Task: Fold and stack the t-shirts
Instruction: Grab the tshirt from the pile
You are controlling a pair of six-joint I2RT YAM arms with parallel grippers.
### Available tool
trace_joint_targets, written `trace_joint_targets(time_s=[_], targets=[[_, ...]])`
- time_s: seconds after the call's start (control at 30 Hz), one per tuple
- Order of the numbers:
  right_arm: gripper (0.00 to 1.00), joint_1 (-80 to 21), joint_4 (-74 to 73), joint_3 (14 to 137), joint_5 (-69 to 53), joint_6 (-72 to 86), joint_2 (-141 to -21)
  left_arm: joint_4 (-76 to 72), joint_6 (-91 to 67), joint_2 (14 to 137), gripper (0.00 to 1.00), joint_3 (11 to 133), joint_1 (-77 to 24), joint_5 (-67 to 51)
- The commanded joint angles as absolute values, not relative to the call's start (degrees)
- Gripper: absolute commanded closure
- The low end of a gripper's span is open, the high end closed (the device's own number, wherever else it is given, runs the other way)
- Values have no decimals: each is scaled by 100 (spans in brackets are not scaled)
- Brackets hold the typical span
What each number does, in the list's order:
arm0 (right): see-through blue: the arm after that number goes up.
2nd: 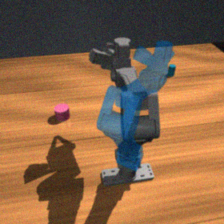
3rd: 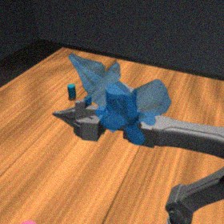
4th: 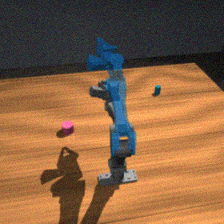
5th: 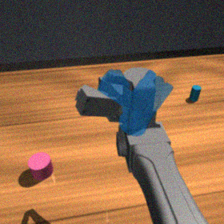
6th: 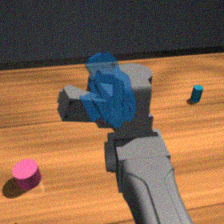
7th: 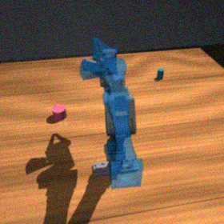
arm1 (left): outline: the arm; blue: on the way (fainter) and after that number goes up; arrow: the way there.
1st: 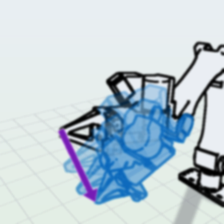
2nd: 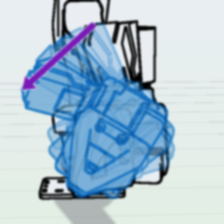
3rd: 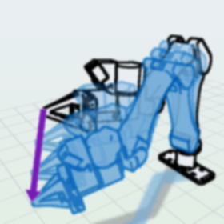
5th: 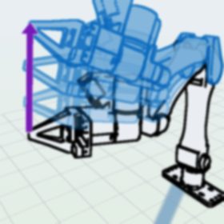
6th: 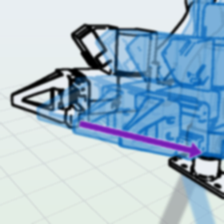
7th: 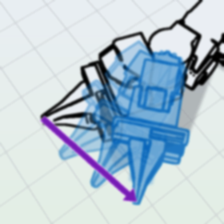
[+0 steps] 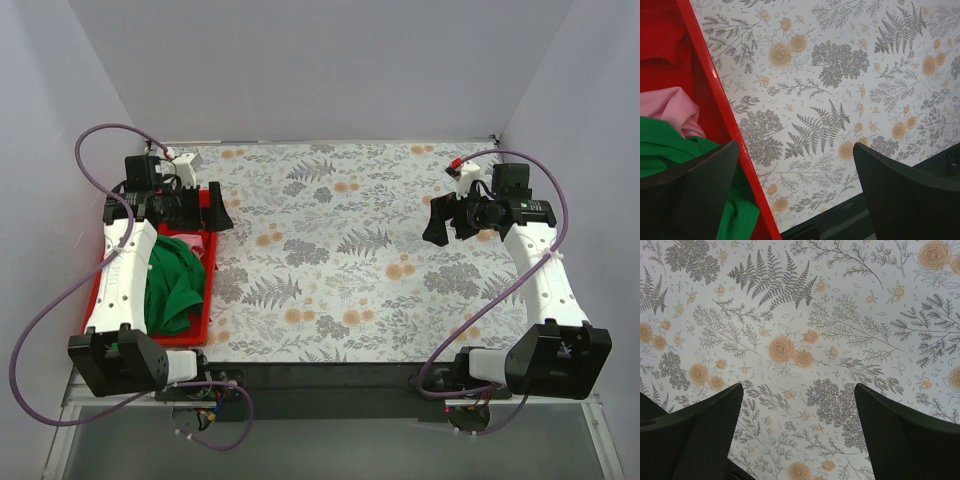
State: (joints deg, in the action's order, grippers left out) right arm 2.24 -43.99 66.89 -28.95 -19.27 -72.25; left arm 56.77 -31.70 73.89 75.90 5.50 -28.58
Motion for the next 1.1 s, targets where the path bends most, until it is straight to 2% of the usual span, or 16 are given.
trace_joint_targets(time_s=[0.0, 0.13, 0.3, 0.47, 0.7, 0.87, 1.07], targets=[[2, 237, -4377, 6847, -3006, -1916, -7084, 5748, -3471, 7541, 2, 7822, 545, -2690], [2, 237, -4386, 6820, -3006, -1925, -7137, 6125, -3735, 7935, 2, 8487, 667, -2356], [2, 246, -4368, 6777, -3006, -1969, -7181, 7151, -3211, 8507, 2, 9420, 2055, -3049], [2, 237, -4368, 6759, -3094, -1969, -7268, 7681, -2550, 8727, 2, 9738, 3012, -2787], [2, 237, -4359, 6689, -3138, -2004, -7312, 7647, -2259, 8815, 2, 9624, 3647, -2127], [1, 237, -4377, 6785, -3173, -1934, -7461, 7156, -2408, 8763, 7, 9001, 3647, -1882], [2, 237, -4491, 7013, -3217, -1855, -7699, 6610, -2540, 8692, 7, 8018, 3630, -1934]])
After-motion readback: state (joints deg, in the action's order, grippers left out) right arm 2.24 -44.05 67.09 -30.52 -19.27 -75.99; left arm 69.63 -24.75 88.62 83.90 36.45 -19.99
